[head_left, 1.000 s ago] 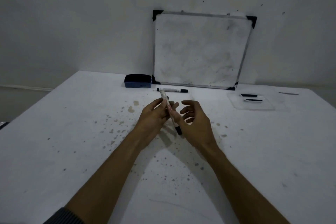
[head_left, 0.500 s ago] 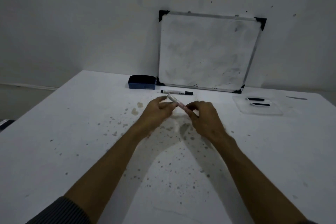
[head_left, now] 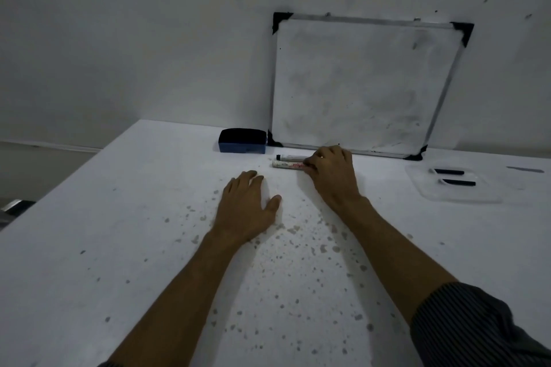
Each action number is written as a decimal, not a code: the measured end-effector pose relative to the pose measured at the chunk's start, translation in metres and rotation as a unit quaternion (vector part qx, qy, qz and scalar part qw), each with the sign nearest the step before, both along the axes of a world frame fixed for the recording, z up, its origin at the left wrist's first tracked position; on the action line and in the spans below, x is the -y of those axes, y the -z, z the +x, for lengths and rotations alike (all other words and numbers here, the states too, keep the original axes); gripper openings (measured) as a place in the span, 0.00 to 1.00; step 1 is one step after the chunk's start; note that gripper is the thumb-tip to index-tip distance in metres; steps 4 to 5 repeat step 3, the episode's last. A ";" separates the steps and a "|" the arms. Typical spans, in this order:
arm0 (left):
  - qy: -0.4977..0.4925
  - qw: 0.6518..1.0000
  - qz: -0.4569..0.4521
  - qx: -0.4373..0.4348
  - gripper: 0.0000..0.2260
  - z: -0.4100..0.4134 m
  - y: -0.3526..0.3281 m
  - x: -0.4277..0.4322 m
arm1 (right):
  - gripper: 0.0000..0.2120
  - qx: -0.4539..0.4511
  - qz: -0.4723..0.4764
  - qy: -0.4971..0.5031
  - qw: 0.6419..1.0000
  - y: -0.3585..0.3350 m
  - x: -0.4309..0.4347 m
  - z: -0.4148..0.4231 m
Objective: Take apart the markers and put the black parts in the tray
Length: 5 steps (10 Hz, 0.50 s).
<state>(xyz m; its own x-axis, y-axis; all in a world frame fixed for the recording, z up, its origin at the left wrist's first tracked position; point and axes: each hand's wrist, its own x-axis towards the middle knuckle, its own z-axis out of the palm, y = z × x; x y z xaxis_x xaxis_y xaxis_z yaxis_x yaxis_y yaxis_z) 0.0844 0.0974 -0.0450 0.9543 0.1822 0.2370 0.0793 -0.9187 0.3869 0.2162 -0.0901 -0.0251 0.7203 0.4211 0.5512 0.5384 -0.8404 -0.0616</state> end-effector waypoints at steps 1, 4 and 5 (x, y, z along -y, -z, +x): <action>0.003 1.000 0.006 -0.003 0.36 0.000 -0.001 0.001 | 0.11 -0.006 0.017 0.011 1.000 0.001 0.001 -0.003; 0.005 1.000 -0.021 -0.003 0.32 -0.003 -0.007 0.004 | 0.12 -0.054 0.124 -0.009 0.991 -0.016 0.023 -0.034; 0.005 1.000 -0.021 -0.003 0.32 -0.003 -0.007 0.004 | 0.12 -0.054 0.124 -0.009 0.991 -0.016 0.023 -0.034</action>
